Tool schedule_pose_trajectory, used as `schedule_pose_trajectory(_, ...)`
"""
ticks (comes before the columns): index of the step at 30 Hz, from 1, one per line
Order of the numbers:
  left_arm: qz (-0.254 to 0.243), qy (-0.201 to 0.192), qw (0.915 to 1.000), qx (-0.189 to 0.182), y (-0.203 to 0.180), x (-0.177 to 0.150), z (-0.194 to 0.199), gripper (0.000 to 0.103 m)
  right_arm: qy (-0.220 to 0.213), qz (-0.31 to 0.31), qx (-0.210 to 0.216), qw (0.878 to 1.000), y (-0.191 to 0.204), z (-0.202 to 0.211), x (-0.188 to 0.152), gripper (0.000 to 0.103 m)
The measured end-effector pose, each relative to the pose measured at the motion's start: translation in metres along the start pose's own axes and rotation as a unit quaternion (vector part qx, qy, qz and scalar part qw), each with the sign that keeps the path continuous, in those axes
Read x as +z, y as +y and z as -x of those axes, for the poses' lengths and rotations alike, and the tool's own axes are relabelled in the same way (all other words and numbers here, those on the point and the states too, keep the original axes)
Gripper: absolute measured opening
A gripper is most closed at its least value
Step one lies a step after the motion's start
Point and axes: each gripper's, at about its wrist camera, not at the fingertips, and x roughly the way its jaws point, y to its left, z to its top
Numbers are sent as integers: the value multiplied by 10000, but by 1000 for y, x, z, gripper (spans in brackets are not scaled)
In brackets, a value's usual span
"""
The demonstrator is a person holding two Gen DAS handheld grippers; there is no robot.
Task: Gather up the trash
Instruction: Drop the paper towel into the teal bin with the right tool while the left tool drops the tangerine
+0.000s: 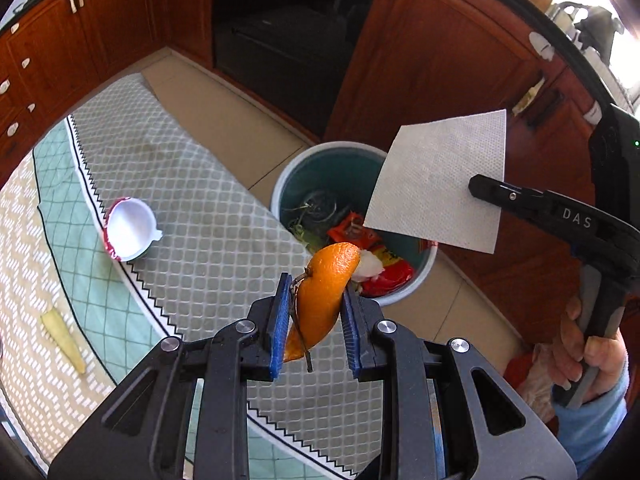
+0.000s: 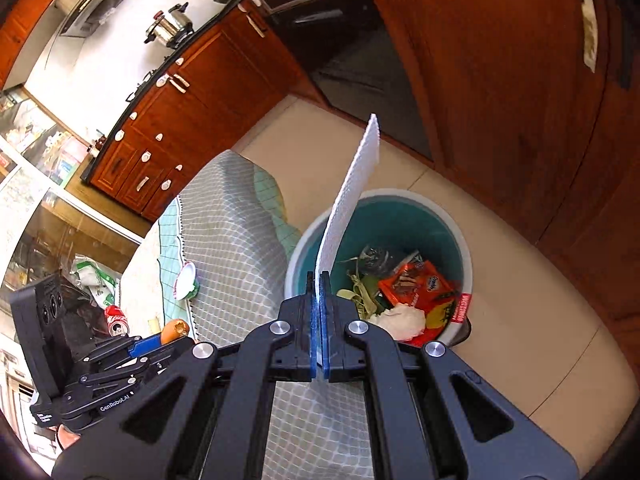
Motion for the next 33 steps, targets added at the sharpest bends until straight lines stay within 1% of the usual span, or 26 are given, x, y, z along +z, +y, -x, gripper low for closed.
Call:
schedule_pose_trajectory(7,-137,156,9998,-10,-18,14,-20,25,243,-156,3,9996,-27,-15,-1,2)
schedule_pose_trajectory(15,-244,347,9991,4,-28,26,-46,25,602,-266,-39,9978,-41,-39,-4,2)
schedule_pose_trajectory(20,-228,424,9988,1,-28,35,-60,25,813,-290,-25,9963,-44,-53,-4,7)
schedule_pose_trajectory(21,-223,436,9988,0,-27,36,-62,25,853,-311,-21,9959,-44,-56,-4,11)
schedule_pose_trajectory(22,-220,447,9988,1,-27,37,-64,25,882,-344,-20,9955,-45,-58,-4,26)
schedule_pose_trajectory(23,-217,455,9987,4,-27,37,-65,26,874,-390,-4,9954,-47,-59,-4,56)
schedule_pose_trajectory(24,-217,461,9987,3,-26,38,-67,26,833,-435,-19,9956,-48,-59,-4,67)
schedule_pose_trajectory(25,-217,468,9987,-2,-25,39,-69,26,771,-461,-36,9960,-49,-58,-5,71)
schedule_pose_trajectory(27,-222,484,9986,-7,-24,40,-73,26,751,-504,-55,9959,-51,-57,-4,73)
schedule_pose_trajectory(28,-227,495,9985,-10,-24,40,-74,26,763,-562,-60,9955,-53,-57,-3,76)
schedule_pose_trajectory(33,-233,540,9983,-29,-23,42,-81,27,815,-761,-108,9937,-59,-59,-4,81)
